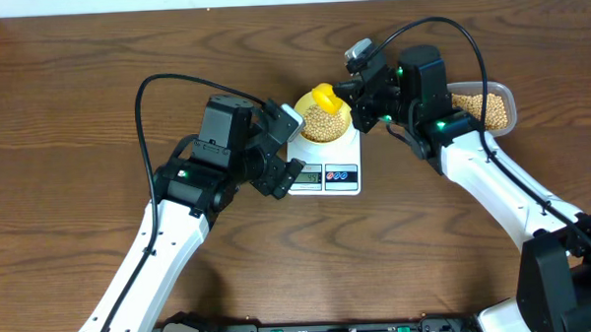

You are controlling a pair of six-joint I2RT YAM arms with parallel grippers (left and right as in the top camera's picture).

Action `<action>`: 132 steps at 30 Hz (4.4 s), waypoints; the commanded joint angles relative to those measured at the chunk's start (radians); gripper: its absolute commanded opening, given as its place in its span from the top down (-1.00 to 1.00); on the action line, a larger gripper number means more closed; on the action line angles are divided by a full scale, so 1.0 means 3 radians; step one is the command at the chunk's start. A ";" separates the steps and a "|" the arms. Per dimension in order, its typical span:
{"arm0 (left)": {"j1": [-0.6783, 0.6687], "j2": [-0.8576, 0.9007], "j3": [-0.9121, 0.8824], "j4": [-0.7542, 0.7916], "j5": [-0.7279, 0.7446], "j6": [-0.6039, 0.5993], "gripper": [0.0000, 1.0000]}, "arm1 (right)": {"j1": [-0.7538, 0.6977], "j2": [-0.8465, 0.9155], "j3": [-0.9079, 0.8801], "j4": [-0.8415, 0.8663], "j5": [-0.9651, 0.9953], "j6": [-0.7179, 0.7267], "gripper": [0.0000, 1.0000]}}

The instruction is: Scoop item into bowl and weigh 50g on scale

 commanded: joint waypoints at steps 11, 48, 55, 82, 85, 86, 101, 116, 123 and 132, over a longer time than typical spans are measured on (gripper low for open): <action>-0.0004 -0.0048 -0.0023 0.0001 0.0000 0.0055 -0.73 | 0.0136 0.0134 0.0004 -0.0155 -0.0033 0.0014 0.98; -0.0004 -0.0048 -0.0023 0.0001 0.0000 0.0055 -0.73 | 0.0090 0.0144 0.0004 0.0072 -0.0256 0.0145 0.98; -0.0004 -0.0048 -0.0023 0.0001 0.0000 0.0055 -0.74 | 0.0092 0.0145 0.0004 -0.0144 -0.0247 -0.0038 0.98; -0.0004 -0.0048 -0.0023 0.0001 0.0000 0.0055 -0.74 | -0.0233 -0.0327 0.0009 0.0235 -0.0253 0.0360 0.98; -0.0004 -0.0048 -0.0023 0.0001 0.0000 0.0055 -0.73 | -0.0383 -0.0441 0.0009 0.0237 -0.0245 0.0515 0.98; -0.0004 -0.0048 -0.0023 0.0001 0.0000 0.0055 -0.74 | -0.0446 -0.0479 0.0009 0.0235 -0.0244 0.0582 0.98; -0.0004 -0.0048 -0.0023 0.0001 0.0000 0.0055 -0.74 | -0.1424 -0.0669 0.0009 -0.0500 0.0427 0.2134 0.97; -0.0004 -0.0048 -0.0023 0.0001 0.0000 0.0055 -0.74 | -0.1738 -0.0670 0.0009 -0.1314 0.1165 0.2330 0.97; -0.0004 -0.0048 -0.0023 0.0001 0.0000 0.0055 -0.73 | -0.1736 -0.0669 0.0009 -0.1465 0.1563 0.2204 0.98; -0.0004 -0.0048 -0.0023 0.0001 0.0000 0.0055 -0.73 | -0.1732 -0.0669 0.0004 -0.1649 0.1713 0.2207 0.82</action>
